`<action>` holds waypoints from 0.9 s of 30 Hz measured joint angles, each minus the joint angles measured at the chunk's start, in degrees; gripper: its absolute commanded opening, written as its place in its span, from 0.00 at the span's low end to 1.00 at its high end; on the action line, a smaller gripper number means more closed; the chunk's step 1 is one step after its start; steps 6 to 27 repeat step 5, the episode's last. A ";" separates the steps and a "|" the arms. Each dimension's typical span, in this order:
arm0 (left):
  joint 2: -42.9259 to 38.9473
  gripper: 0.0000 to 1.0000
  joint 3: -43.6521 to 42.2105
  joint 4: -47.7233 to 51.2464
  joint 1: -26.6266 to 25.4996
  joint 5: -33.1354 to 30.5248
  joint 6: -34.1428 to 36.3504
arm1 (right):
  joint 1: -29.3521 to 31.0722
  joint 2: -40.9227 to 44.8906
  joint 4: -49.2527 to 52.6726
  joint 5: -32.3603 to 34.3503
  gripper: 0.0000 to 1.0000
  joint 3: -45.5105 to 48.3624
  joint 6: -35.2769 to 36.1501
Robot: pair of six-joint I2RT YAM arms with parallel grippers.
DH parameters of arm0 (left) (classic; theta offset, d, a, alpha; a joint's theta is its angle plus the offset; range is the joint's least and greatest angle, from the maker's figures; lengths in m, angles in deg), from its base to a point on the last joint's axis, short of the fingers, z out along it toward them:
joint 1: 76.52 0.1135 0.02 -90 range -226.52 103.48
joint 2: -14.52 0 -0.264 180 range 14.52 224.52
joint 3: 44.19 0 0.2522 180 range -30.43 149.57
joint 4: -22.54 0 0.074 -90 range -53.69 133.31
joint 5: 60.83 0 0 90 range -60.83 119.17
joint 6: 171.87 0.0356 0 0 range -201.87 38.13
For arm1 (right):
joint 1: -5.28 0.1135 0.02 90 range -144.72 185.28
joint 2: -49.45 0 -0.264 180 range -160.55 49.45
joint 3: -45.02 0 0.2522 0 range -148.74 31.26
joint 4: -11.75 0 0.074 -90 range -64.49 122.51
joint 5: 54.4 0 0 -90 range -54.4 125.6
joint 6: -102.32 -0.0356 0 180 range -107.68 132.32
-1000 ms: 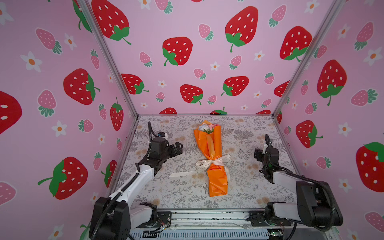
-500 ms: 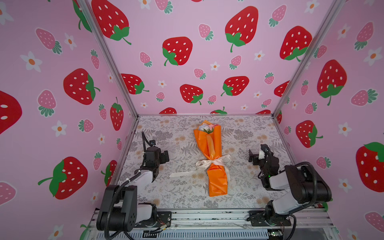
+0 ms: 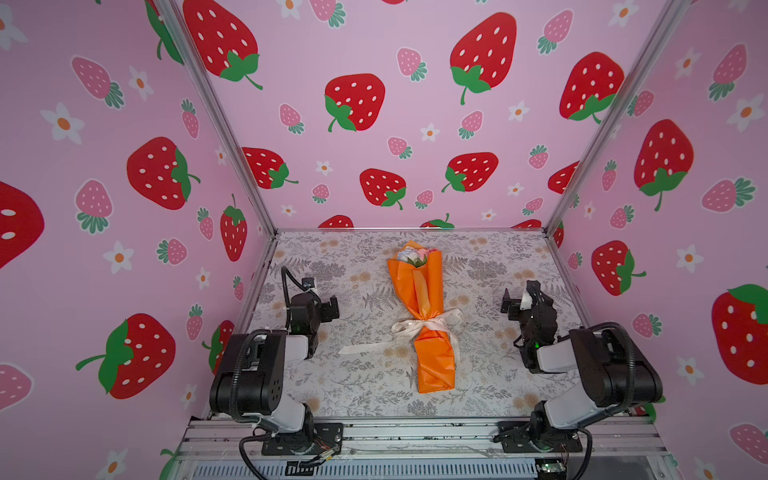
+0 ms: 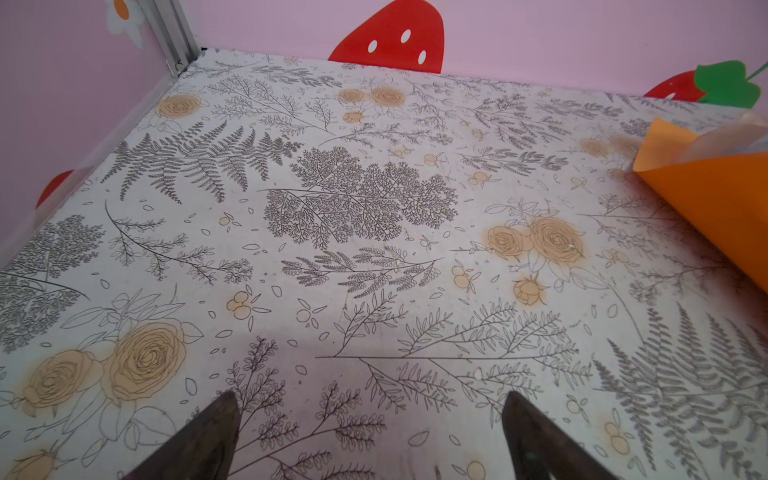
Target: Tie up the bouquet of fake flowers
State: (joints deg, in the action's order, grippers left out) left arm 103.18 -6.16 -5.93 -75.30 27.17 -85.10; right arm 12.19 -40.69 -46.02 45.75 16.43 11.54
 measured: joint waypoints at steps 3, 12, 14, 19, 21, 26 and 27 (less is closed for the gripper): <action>0.00 0.99 0.00 0.02 -0.42 -0.83 0.04 | 0.00 0.00 0.00 0.15 1.00 0.00 0.00; 0.00 0.99 0.00 0.02 -0.63 -1.03 0.07 | 0.00 0.00 0.02 0.17 1.00 0.00 0.00; 0.00 0.99 0.00 0.02 -0.63 -1.03 0.07 | 0.00 0.00 0.02 0.17 1.00 0.00 0.00; 0.00 0.99 0.00 0.02 -0.63 -1.03 0.07 | 0.00 0.00 0.02 0.17 1.00 0.00 0.00; 0.00 0.99 0.00 0.02 -0.63 -1.03 0.07 | 0.00 0.00 0.02 0.17 1.00 0.00 0.00; 0.00 0.99 0.00 0.02 -0.63 -1.03 0.07 | 0.00 0.00 0.02 0.17 1.00 0.00 0.00; 0.00 0.99 0.00 0.02 -0.63 -1.03 0.07 | 0.00 0.00 0.02 0.17 1.00 0.00 0.00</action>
